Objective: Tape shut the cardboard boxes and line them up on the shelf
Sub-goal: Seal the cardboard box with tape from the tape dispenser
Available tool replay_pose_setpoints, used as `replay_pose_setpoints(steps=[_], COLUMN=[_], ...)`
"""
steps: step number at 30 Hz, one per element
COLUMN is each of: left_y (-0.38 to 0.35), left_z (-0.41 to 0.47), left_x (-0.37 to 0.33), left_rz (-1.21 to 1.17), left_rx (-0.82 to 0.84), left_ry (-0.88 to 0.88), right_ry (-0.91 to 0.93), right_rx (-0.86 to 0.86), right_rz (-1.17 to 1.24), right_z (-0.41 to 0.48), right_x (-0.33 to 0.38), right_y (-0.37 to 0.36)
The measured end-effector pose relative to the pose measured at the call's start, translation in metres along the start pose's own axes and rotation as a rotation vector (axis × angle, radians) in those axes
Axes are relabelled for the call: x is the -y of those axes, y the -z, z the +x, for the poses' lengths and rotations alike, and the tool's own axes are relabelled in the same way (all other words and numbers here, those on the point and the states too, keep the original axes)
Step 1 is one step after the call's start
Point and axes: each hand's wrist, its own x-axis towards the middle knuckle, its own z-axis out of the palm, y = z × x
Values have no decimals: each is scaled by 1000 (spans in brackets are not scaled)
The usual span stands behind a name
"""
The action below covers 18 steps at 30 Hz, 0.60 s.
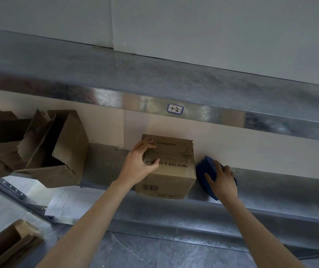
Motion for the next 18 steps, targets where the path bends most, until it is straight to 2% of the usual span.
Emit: replay_pose_setpoints(steps=[4,13,18], left_y=[0,0,1], left_z=[0,1,1], left_x=[0,0,-1], left_rz=[5,19,22], left_rx=[-6,-16,-10], left_ry=[1,-16,-15], right_ry=[-23,8,3], right_rx=[50,295,335], right_rz=[52,202,272], right_z=[4,24,31], right_x=[-9,-36,-40], right_y=[-6,-3,-1])
